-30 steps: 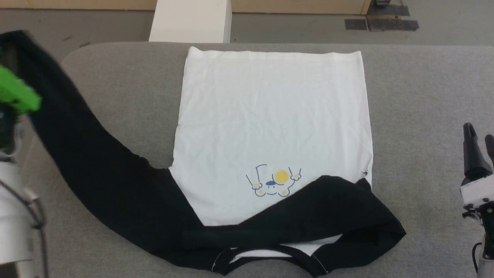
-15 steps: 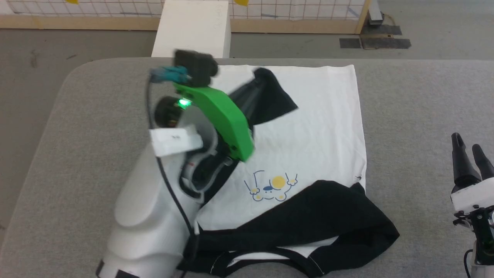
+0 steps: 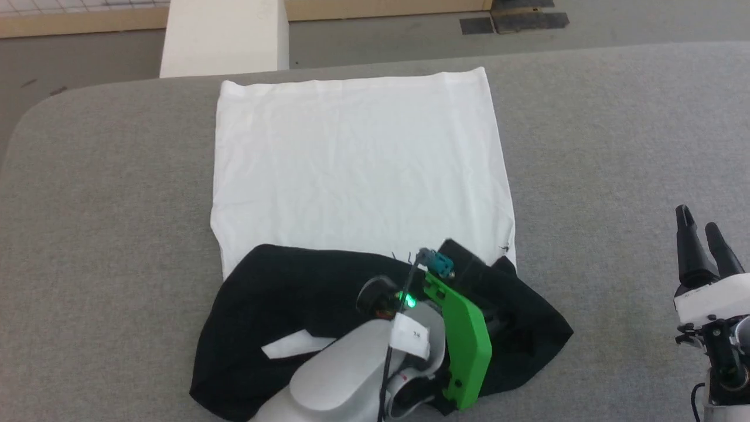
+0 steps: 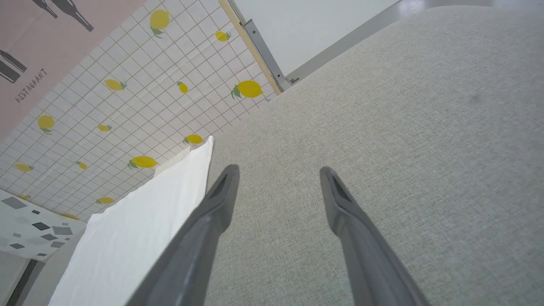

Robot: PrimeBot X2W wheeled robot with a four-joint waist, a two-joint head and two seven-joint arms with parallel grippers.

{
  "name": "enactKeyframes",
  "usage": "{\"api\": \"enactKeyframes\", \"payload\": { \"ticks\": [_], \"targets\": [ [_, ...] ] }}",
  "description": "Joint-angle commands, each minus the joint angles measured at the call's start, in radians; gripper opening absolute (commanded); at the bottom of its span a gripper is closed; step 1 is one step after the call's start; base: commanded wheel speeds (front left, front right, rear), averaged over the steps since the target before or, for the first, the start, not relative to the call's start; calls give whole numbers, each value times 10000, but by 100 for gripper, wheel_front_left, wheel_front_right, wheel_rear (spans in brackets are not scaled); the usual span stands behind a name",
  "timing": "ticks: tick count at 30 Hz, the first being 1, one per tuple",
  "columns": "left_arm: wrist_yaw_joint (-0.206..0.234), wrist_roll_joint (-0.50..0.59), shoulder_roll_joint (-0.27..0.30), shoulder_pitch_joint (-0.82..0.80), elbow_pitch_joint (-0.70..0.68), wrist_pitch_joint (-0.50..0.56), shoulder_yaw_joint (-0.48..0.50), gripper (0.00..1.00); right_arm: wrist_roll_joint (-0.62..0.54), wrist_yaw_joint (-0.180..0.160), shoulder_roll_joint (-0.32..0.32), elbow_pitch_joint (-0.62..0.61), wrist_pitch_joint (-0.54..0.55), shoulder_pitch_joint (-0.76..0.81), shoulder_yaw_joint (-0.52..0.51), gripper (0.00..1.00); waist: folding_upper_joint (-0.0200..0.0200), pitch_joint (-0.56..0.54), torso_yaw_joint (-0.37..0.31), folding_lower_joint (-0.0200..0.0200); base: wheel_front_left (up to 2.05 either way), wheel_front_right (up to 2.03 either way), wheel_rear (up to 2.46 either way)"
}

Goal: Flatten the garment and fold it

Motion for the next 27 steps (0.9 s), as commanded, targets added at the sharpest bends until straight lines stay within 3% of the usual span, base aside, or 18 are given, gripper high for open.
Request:
{"api": "enactKeyframes", "payload": {
  "ticks": [1, 2, 3, 9, 15, 17, 27],
  "targets": [
    [43, -522, -11, 234, 193, 287, -123, 0, 67, -11, 1, 42, -95, 112, 57, 100, -1, 135, -128, 1, 0, 0, 0],
    [84, -801, -11, 236, 283, 539, -216, 38, 78, -11, 1, 73, -128, 110, 65, 100, -1, 149, -123, 1, 0, 0, 0],
    [87, -957, -11, 189, 311, 727, -301, 100, 82, -11, 1, 99, -158, 113, 48, 100, -1, 151, -89, 1, 0, 0, 0],
    [62, -1634, -2, -441, 11, 1379, -117, 100, 72, -11, 1, 251, -218, 51, 36, 100, -1, 11, 280, 1, 0, 0, 0],
    [378, -2068, 402, -1006, -836, 616, 1320, 100, -51, -11, 1, 293, -144, -22, 173, 100, -1, -286, 682, 1, 0, 0, 0],
    [574, -2076, 677, -1141, -1040, 97, 1925, 100, -100, -11, 1, 243, -87, -75, 250, 100, -1, -352, 785, 1, 0, 0, 0],
    [1530, -509, 2823, -692, -931, -4652, 4620, 100, -304, -11, 1, 112, 289, -471, 833, 100, -1, -554, 974, 1, 0, 0, 0]
  ]
}}
